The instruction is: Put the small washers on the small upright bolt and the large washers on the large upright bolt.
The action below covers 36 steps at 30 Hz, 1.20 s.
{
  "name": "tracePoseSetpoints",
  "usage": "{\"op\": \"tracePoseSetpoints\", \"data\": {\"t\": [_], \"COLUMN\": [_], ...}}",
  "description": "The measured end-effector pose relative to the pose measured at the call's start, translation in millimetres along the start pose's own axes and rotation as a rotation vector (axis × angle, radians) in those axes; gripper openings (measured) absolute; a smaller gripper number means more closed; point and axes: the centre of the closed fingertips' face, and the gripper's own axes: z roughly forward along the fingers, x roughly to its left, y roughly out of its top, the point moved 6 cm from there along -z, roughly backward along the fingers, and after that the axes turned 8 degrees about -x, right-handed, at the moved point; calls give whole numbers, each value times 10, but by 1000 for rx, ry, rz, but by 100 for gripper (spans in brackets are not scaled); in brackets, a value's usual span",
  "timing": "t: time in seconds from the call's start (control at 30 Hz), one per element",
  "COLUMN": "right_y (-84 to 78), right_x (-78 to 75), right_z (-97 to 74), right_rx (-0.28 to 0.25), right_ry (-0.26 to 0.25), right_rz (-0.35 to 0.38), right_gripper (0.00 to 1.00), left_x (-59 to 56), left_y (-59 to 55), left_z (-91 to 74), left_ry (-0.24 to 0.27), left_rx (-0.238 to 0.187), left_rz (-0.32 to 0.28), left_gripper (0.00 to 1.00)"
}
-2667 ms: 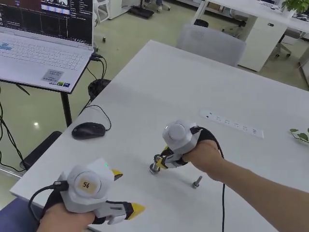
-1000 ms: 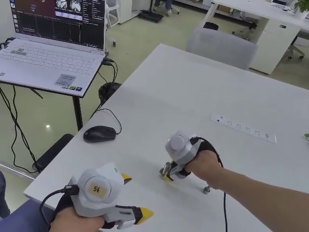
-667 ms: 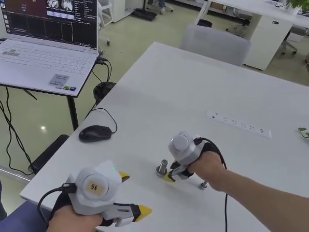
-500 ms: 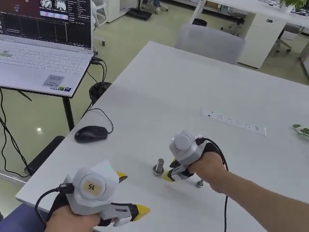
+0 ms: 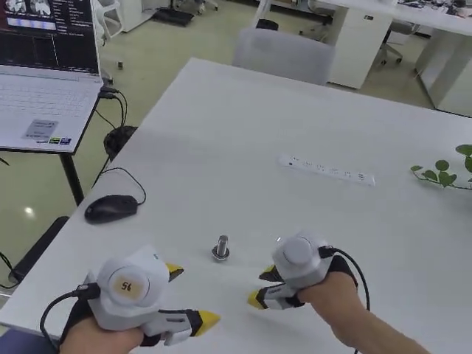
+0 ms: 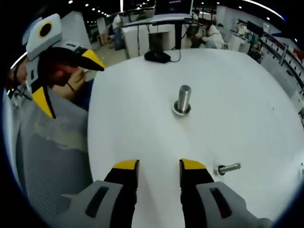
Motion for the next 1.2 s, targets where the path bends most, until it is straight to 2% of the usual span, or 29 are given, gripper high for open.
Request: {"op": "tracePoseSetpoints", "data": {"t": [0.27,0.37,0.53,0.73,0.87,0.97,1.2], "right_y": [-401,-537,-765,-881,-947,-971,-1017], "right_x": [57,76,121,199,199,205,225], "right_z": [-308,-430,-653,-809,-879,-890,-874], "right_rx": [-78,-102,-141,-178,-199,-218,-216], "right_ry": [-83,-119,-178,-224,-261,-269,-276], "right_rz": [113,118,176,193,234,253,262], "right_gripper": [39,45,53,64,65,67,67], "left_x": [12,24,25,24,23,22,-2], "left_y": [-22,-12,-6,-23,-31,-44,-35], "left_z": [72,98,127,132,126,134,152], "left_ry": [-24,-29,-40,-54,-57,-61,-69], "left_rx": [12,9,15,21,23,24,16], "left_rz": [12,9,21,28,30,32,34], "left_gripper": [60,60,60,60,60,60,61]}}
